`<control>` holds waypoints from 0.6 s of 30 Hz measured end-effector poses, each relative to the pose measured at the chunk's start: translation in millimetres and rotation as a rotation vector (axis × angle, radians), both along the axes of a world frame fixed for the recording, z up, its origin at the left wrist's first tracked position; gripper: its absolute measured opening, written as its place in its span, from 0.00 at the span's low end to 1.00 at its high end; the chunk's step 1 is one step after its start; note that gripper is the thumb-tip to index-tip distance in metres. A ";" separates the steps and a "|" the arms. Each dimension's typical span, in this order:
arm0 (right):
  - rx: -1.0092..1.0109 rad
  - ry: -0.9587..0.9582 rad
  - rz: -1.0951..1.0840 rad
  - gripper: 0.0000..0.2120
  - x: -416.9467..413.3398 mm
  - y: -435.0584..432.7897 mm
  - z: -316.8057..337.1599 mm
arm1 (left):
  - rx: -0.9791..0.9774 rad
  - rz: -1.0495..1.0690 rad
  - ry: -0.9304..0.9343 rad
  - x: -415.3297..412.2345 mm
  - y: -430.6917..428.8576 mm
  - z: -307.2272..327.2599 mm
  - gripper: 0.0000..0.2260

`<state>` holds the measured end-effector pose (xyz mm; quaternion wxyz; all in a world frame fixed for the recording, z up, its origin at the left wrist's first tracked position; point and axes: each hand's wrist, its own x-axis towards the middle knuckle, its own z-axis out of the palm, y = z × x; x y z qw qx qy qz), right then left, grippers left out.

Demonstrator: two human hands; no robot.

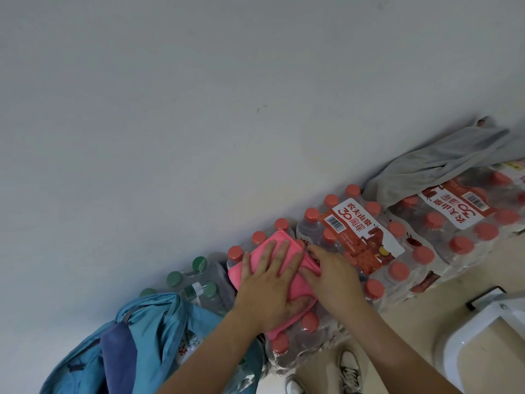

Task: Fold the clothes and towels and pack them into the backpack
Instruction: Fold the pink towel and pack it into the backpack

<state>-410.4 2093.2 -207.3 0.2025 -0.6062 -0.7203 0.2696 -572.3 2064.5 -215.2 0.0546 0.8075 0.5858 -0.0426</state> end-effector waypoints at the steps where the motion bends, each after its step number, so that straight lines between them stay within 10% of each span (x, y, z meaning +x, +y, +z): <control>1: -0.002 0.005 0.009 0.17 -0.5 1.7 2.6 | 0.016 0.008 -0.010 0.0 -0.9 1.2 0.37; 18: -0.331 -0.209 0.223 0.04 -21.1 26.3 43.7 | -0.065 0.403 -0.266 -14.0 -47.9 13.9 0.26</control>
